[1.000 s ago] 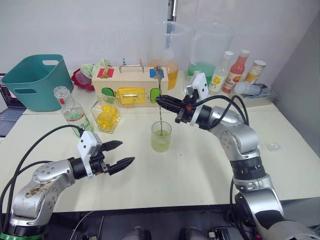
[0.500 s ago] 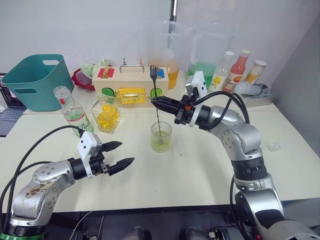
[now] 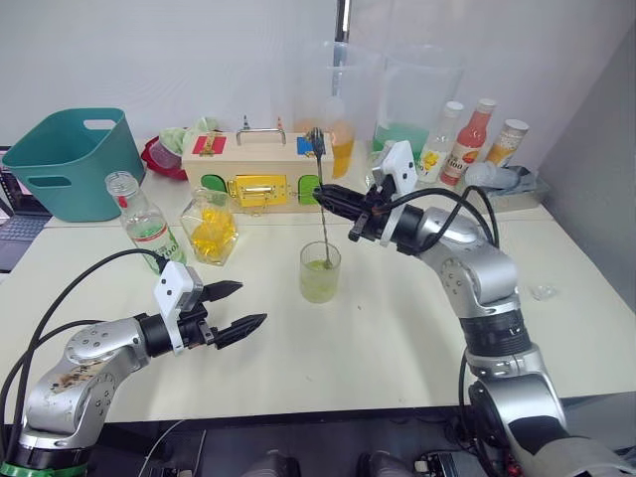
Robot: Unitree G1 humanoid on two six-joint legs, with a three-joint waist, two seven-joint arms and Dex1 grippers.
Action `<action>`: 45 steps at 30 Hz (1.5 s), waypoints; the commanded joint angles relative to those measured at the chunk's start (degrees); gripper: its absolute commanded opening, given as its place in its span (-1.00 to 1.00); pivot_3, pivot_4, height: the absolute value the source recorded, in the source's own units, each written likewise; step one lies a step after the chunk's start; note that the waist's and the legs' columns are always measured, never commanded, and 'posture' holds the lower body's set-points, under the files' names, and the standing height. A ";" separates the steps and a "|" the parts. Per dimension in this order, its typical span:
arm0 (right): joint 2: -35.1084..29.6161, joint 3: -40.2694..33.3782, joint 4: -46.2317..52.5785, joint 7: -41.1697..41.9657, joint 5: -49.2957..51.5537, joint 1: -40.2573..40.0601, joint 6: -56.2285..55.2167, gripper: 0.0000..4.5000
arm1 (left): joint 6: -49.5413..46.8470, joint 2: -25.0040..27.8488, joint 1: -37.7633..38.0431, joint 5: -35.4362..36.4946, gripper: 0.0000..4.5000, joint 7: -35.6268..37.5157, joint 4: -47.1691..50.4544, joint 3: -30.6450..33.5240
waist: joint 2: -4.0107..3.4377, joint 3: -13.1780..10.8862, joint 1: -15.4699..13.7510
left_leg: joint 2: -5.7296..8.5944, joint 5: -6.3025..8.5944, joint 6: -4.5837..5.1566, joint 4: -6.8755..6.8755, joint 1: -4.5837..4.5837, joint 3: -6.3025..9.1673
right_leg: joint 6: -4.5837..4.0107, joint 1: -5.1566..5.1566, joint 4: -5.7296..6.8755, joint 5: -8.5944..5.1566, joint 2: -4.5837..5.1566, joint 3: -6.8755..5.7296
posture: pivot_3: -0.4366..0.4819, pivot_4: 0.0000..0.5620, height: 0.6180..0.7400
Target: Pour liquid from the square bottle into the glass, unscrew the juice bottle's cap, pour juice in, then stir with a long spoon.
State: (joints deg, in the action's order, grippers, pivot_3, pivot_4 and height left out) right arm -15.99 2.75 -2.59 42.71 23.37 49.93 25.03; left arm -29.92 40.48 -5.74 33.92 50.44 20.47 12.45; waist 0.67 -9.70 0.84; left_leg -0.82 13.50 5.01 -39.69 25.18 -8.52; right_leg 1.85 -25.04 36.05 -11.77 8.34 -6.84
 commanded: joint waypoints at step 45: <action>-3.53 -7.25 5.13 0.70 11.18 5.65 11.05 -1.00 | 2.42 -0.55 -2.24 0.77 0.98 1.08 -0.60 0.48 | 0.00 0.00 -0.09 | 0.00 0.02 -0.05 0.00 0.00 0.00 | -0.01 0.00 -0.02 0.00 0.01 0.00 | -0.05 -0.47 0.88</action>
State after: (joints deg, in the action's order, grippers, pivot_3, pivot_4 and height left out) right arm -18.83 -3.07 0.20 43.63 33.01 53.71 35.72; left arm -28.66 40.08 -7.05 33.77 51.37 19.21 12.31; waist 0.66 -9.70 0.76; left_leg -0.82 13.52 4.96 -39.68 25.18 -8.52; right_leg 1.84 -25.05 36.04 -11.77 8.35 -6.84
